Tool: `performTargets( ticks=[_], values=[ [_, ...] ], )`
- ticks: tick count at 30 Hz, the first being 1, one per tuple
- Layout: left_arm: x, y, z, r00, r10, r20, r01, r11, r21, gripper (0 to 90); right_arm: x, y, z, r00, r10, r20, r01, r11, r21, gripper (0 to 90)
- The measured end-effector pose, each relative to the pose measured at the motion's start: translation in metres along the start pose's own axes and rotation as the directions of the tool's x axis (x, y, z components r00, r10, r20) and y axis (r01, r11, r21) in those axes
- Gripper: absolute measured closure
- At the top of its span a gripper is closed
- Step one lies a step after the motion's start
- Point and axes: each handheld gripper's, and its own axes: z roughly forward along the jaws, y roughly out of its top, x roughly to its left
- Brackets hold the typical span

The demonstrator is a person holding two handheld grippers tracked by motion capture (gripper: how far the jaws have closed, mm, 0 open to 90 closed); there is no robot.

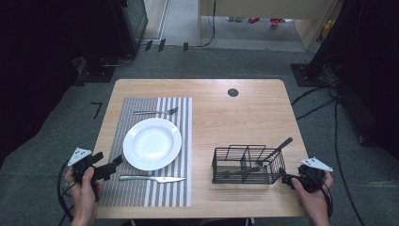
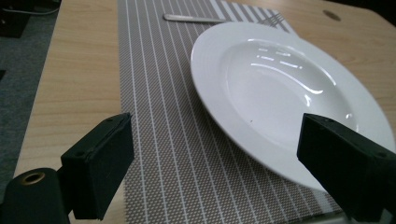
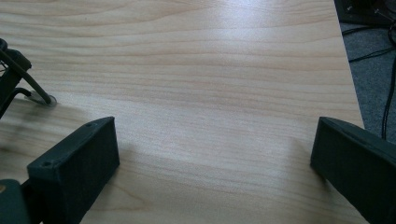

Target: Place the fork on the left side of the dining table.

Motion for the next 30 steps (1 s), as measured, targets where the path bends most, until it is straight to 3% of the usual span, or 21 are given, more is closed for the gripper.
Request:
performTargets(
  ticks=[6,10,19,22,26,30],
  values=[
    [-0.001,-0.008,-0.001,0.995,0.075,-0.066,-0.074,0.9971,0.016,10.6,0.0,0.0,0.0,1.0,0.0,0.0,0.0,1.0,0.0,0.8],
    [0.002,-0.016,-0.001,0.99,0.075,-0.12,-0.072,0.9971,0.022,10.6,0.0,0.0,0.0,1.0,0.0,0.0,0.0,1.0,0.0,0.8],
    [0.008,-0.029,0.012,0.9785,0.102,-0.179,-0.087,0.9921,0.09,10.7,0.0,0.0,0.0,1.0,-0.001,0.0,0.001,1.0,0.0,0.8],
    [0.007,-0.031,0.018,0.967,0.127,-0.221,-0.104,0.9879,0.116,10.7,0.0,0.0,0.0,1.0,0.0,0.0,0.0,1.0,0.0,0.8],
    [0.007,-0.033,0.023,0.9637,0.141,-0.227,-0.109,0.9831,0.148,10.7,0.0,0.0,0.0,1.0,0.0,0.0,0.0,1.0,0.0,0.8],
    [0.005,-0.033,0.023,0.9593,0.153,-0.237,-0.12,0.9817,0.148,10.7,0.0,0.0,0.0,1.0,-0.001,0.0,0.001,1.0,0.0,0.8]
  ],
)
